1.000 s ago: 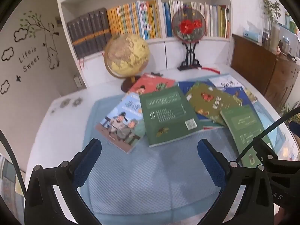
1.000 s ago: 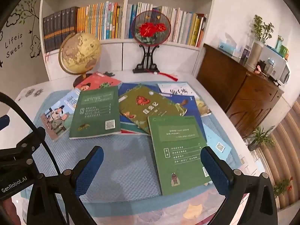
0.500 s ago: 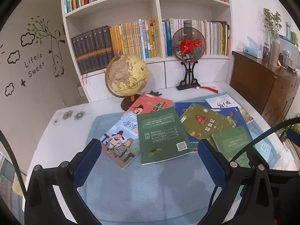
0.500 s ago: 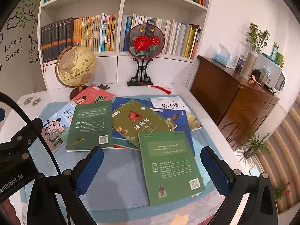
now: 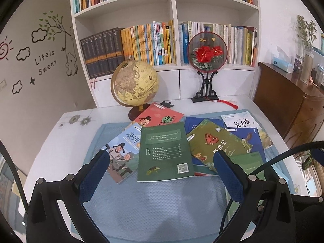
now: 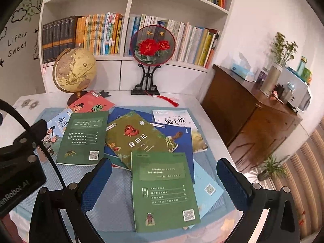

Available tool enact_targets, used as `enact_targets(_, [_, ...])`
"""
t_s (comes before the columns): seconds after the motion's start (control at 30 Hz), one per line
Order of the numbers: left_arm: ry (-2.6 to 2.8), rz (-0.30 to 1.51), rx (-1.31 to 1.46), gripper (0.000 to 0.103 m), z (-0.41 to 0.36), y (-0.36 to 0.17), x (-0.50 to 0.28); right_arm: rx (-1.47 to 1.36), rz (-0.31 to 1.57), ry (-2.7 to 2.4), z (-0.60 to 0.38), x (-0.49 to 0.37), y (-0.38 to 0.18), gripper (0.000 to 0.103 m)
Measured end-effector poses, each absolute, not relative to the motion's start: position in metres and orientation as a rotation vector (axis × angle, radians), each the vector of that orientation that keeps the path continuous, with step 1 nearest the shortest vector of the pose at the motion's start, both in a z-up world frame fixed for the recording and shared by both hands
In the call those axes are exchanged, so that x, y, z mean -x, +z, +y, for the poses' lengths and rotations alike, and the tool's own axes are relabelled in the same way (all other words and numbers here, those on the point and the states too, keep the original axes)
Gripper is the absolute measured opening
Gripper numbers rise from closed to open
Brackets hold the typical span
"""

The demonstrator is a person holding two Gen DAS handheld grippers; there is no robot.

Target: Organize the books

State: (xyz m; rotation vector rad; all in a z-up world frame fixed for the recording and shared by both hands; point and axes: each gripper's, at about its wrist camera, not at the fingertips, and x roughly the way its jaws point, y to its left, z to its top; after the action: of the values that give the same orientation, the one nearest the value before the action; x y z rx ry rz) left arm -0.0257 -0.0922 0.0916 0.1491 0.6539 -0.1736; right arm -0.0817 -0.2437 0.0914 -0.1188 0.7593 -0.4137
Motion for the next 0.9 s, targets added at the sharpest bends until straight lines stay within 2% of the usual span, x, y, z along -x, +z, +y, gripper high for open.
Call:
enact_targets(0.43, [-0.13,0.698,-0.132,0.102,-0.122,0.086,0.022,0.11,0.769,-0.355,-0.279,0.066,0.087,0.103])
enact_targets(0.67, [-0.054,0.819,-0.062,0.101,-0.104,0.059,0.002,0.076,0.809,-0.341,-0.309,0.048,0.071,0.103])
enact_targets(0.9, [0.095,0.832,-0.044,0.101,-0.075,0.05,-0.015,0.041,0.867,-0.277,-0.332,0.021,0.05,0.103])
